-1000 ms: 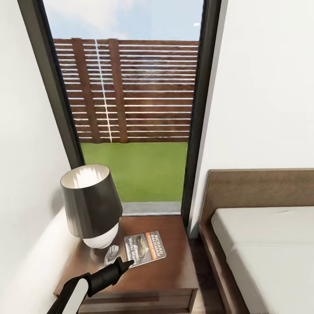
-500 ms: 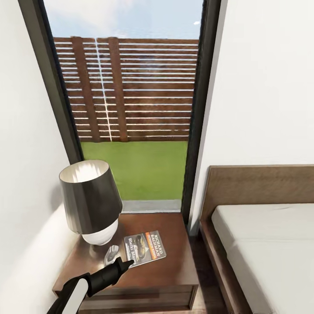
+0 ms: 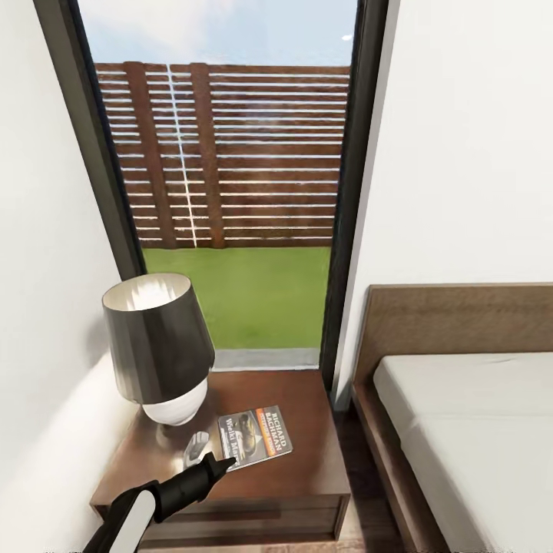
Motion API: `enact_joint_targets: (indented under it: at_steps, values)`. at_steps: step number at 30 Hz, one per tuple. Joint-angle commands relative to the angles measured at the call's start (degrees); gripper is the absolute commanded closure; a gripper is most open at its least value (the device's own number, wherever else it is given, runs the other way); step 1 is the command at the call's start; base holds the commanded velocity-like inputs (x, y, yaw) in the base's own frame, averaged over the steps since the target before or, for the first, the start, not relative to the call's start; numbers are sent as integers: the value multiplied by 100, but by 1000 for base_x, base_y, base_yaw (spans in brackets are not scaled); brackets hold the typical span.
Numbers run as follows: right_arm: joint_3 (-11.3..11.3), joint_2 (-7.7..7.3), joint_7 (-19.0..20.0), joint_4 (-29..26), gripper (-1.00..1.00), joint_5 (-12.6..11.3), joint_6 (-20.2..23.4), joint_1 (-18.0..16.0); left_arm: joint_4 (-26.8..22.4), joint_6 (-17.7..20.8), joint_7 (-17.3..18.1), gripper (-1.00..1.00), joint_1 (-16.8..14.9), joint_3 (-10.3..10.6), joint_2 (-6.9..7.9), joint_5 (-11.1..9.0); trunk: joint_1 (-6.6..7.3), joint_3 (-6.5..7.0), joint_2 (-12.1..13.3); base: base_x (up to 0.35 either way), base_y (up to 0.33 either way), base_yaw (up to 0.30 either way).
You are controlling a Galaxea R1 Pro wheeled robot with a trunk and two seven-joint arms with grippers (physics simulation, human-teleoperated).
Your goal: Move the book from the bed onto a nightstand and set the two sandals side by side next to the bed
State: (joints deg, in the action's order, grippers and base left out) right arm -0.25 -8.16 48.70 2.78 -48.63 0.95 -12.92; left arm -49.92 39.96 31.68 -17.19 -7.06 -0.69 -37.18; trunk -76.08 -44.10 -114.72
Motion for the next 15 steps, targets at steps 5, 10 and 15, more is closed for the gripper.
enact_joint_targets:
  at_steps: [5,10,15]
  values:
    - [-2,-1,34,21,-100,-24,10,-9,-1,39,13,100,-4,-23,-4,-17,0,-6,-4,0,0,0]
    - [-2,-1,34,21,-100,-24,10,-9,-1,38,13,100,-4,-23,-2,-17,0,-6,-4,0,0,0]
    - [-2,-1,34,21,-100,-24,10,-9,-1,36,13,100,-4,-24,-1,-17,0,-6,-4,0,0,0]
